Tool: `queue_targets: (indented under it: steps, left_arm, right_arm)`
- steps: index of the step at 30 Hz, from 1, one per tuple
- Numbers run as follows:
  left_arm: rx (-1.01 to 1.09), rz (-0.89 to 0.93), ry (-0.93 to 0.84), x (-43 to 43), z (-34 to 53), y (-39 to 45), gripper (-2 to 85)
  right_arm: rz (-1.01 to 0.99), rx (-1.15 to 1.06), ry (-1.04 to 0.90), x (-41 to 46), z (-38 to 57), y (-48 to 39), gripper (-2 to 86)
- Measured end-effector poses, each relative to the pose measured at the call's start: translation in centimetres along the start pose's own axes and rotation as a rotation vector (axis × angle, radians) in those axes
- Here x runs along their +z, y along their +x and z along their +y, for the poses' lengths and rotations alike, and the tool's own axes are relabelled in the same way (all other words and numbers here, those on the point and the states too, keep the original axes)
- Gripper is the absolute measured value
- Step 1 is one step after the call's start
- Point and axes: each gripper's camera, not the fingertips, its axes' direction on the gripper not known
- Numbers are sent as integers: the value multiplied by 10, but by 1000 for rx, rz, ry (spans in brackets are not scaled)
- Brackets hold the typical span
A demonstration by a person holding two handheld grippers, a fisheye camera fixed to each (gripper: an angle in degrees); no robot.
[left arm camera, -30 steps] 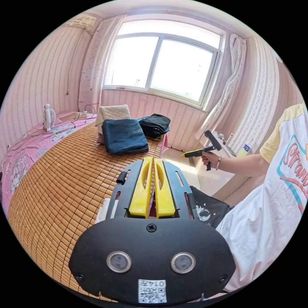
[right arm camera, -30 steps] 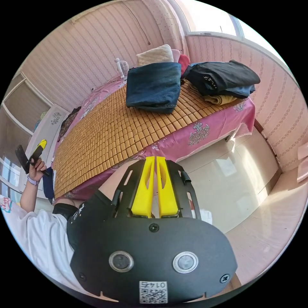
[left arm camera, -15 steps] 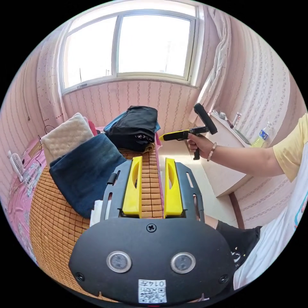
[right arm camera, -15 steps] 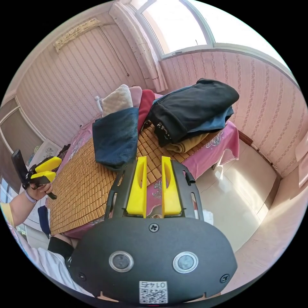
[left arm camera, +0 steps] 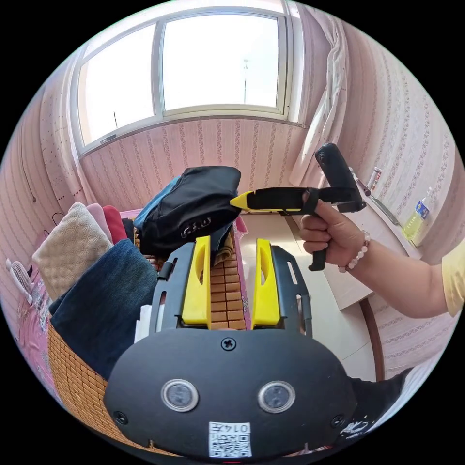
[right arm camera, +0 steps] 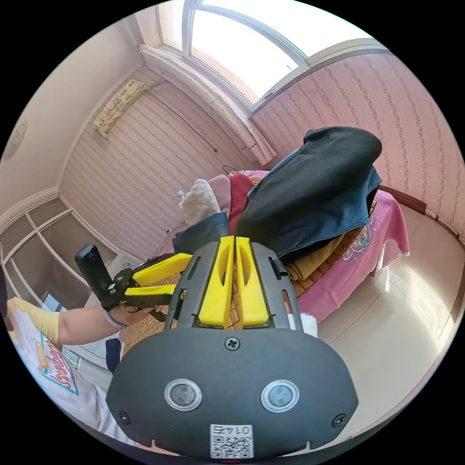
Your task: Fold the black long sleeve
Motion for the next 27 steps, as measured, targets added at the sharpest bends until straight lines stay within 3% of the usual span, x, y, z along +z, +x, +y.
queue_targets:
  steps: [4,8,12,19,23,27]
  left_arm:
    - [-60,-104,117,-60,6,10,100]
    - [-104,-277,194,-155,49,22,17]
    - [-200,-359,183,-251,113,20,0]
    - [-428,-734,186,-460,219,12,-9]
    - [-564,-720,202,-531,280,11,-9]
    - [-734,-589,184,-539,370,1,-9]
  right_arm:
    - [-170,-179,72,-37,1,-56,-2]
    - [-265,-353,17,-36,4,-120,-2]
    - [-492,-432,-109,13,16,-190,-2]
    - [-863,-526,-252,125,67,-353,0]
    - [-884,-612,-259,145,92,-408,1]
    - [-676,-619,-451,193,138,-414,2]
